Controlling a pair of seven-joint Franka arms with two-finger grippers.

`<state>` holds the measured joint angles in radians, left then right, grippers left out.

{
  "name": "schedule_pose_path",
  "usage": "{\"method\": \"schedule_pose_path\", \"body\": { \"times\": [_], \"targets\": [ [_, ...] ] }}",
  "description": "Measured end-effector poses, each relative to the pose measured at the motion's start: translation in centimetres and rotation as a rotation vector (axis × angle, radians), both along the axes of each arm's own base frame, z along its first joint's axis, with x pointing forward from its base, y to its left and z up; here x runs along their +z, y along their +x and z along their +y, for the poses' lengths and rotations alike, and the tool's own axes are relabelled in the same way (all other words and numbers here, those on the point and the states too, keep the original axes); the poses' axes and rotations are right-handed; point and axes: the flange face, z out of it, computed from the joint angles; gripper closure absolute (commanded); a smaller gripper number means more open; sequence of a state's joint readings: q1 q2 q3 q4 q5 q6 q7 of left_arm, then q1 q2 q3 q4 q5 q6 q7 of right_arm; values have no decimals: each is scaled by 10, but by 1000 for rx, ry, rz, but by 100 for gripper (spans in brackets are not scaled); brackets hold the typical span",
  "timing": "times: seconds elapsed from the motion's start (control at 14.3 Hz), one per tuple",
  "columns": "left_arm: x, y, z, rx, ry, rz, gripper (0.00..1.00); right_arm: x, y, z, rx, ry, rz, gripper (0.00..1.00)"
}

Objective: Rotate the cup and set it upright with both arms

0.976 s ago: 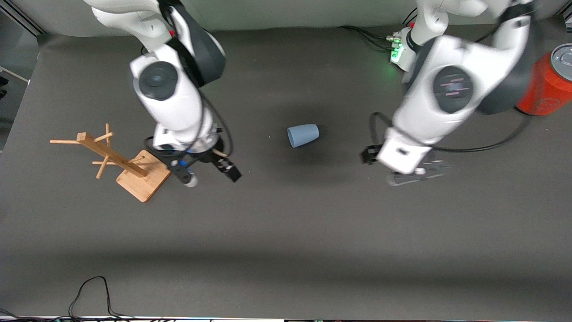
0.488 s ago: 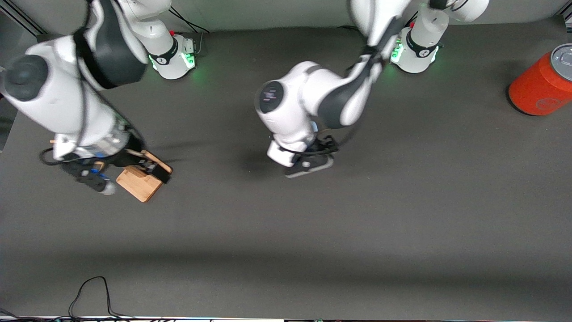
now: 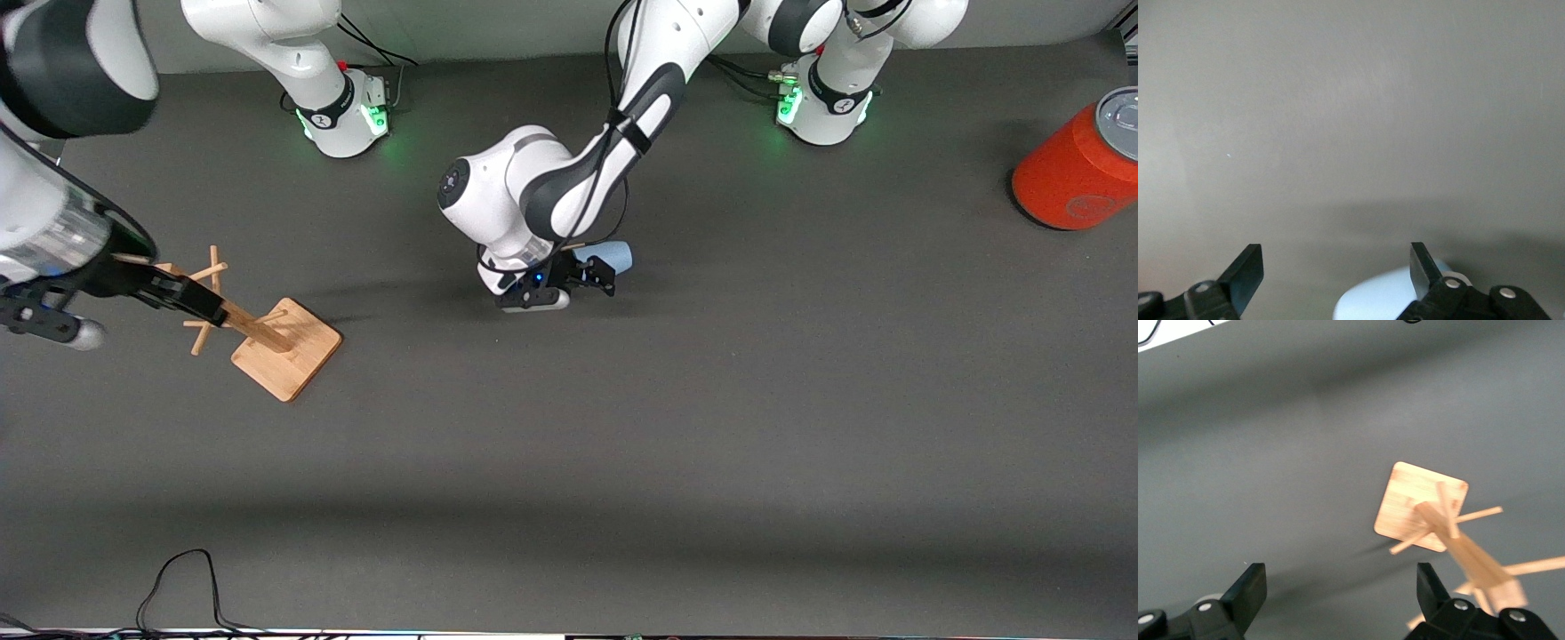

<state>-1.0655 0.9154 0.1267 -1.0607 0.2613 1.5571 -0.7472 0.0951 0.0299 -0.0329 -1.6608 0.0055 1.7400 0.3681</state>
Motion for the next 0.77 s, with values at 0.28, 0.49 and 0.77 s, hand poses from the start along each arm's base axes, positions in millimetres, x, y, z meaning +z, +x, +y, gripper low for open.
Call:
{"method": "schedule_pose_path", "body": {
  "times": [0.28,0.49,0.77],
  "targets": [
    [-3,-17,-4,-168,91,88,4,15,-21,-14,31,11,6,0],
    [-12,-25,-9,-186,90,98,3,9,-28,-16,36,11,20,0],
    [-32,-29,-15,-192,72,98,3,6,-28,-31,72,9,27,0]
  ]
}}
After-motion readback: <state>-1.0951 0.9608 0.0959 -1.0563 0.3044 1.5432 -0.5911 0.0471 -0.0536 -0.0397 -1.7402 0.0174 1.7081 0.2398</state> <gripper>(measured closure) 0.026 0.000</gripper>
